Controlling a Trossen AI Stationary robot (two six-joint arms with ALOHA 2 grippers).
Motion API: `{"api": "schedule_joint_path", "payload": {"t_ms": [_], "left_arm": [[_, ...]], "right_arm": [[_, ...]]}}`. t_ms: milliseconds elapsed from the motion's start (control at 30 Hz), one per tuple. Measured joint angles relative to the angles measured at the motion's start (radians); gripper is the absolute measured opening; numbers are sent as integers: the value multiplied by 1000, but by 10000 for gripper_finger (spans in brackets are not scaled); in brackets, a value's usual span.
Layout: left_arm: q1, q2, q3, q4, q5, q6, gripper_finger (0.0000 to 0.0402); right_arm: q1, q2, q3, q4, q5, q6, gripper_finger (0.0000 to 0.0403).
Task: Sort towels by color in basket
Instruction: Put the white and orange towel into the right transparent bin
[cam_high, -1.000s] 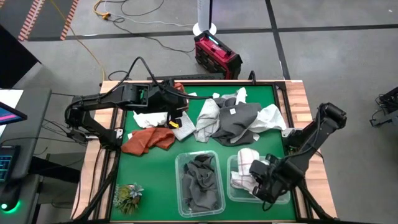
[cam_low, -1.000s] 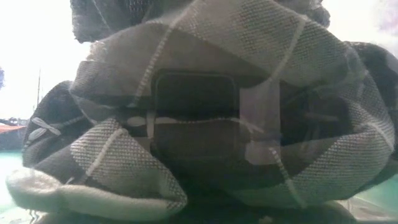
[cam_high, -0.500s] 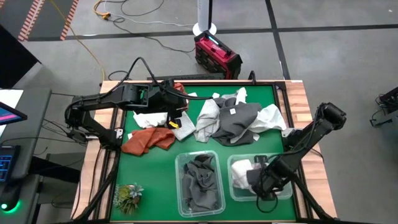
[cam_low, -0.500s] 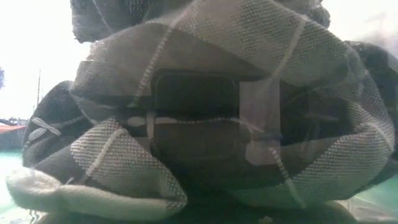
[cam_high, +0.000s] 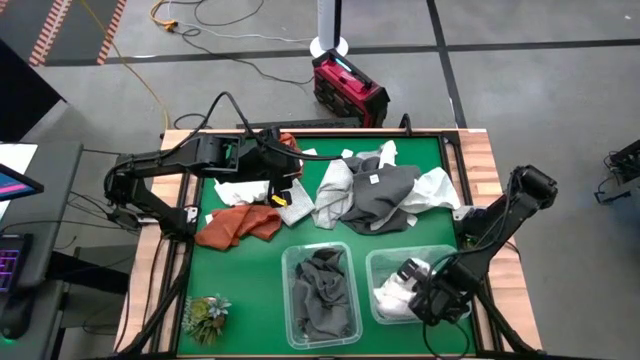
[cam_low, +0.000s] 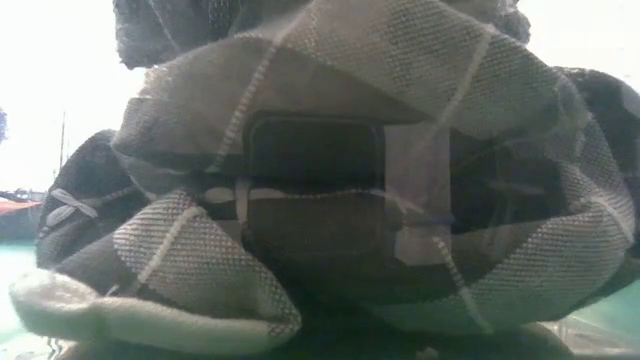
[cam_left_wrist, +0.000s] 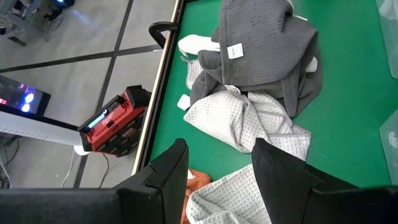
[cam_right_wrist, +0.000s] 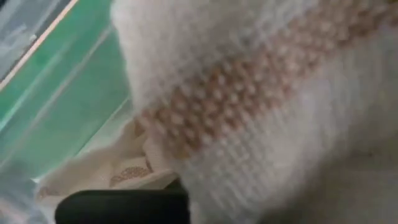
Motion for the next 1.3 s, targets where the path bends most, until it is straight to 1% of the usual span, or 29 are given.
{"api": "schedule_joint_path", "payload": {"t_ms": [133, 267, 333, 500, 633, 767, 1033, 1167, 1300], "left_arm": [[0, 0, 0, 0, 0, 0, 167], [0, 0, 0, 0, -1, 8, 167], [0, 0, 0, 1, -1, 8, 167], [0, 0, 0, 1, -1, 8, 167], [0, 0, 0, 1, -1, 8, 167], [0, 0, 0, 1, -1, 27, 167], [0, 0, 0, 2, 0, 109, 167], [0, 0, 0, 2, 0, 120, 167], [0, 0, 0, 1, 0, 120, 167]], "right_arm": [[-14, 0, 1, 0, 0, 5, 39], [-44, 0, 1, -1, 0, 103, 41], [-60, 0, 1, -1, 0, 102, 39], [-89, 0, 1, -49, 0, -150, 34], [-112, 0, 1, -83, 41, -278, 40], [-129, 0, 1, -76, 44, -412, 37], [-136, 1, -32, -62, 34, -565, 32], [-136, 1, -97, -20, -7, -603, 34], [-139, 1, -161, 31, -16, -616, 33]]}}
